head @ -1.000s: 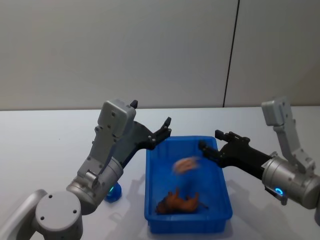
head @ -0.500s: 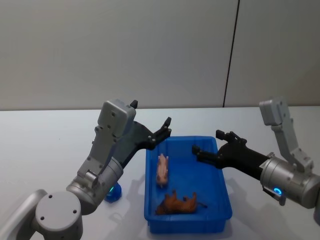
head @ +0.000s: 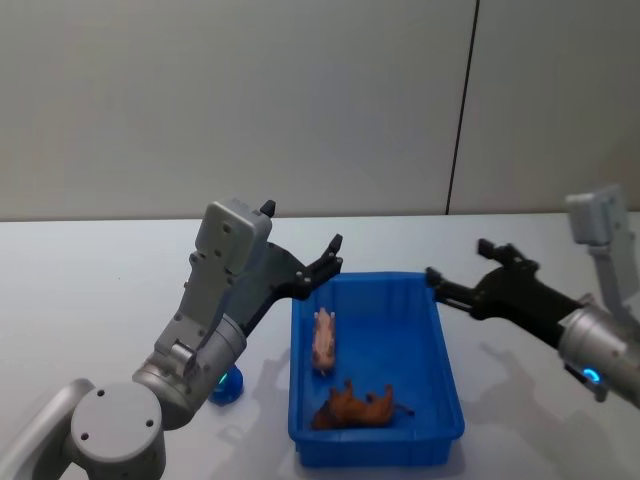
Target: Pick up the two dolls from the table and place them into the box.
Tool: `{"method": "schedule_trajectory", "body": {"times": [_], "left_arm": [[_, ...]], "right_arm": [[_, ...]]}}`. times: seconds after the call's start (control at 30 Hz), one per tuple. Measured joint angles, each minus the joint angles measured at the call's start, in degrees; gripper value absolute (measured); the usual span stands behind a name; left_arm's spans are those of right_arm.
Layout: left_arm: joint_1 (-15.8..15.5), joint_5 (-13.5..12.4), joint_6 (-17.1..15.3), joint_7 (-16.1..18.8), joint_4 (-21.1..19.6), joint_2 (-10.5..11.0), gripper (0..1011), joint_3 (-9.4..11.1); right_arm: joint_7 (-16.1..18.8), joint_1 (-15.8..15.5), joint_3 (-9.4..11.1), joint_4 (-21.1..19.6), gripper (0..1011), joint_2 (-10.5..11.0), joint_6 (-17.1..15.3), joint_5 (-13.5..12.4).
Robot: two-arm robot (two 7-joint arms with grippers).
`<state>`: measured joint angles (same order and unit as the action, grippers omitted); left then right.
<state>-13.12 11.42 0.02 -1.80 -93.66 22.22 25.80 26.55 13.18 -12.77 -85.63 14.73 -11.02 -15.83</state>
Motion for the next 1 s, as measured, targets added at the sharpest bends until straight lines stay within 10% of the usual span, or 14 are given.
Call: {"method": "schedule_trajectory", "body": {"times": [1.0], "left_arm": [[0.3, 0.0, 1.1, -0.2, -0.1, 0.5, 1003, -0.4]], "right_arm": [[-18.8, -11.3, 5.3, -7.8, 1001, 5.5, 8.7, -3.8]]}}
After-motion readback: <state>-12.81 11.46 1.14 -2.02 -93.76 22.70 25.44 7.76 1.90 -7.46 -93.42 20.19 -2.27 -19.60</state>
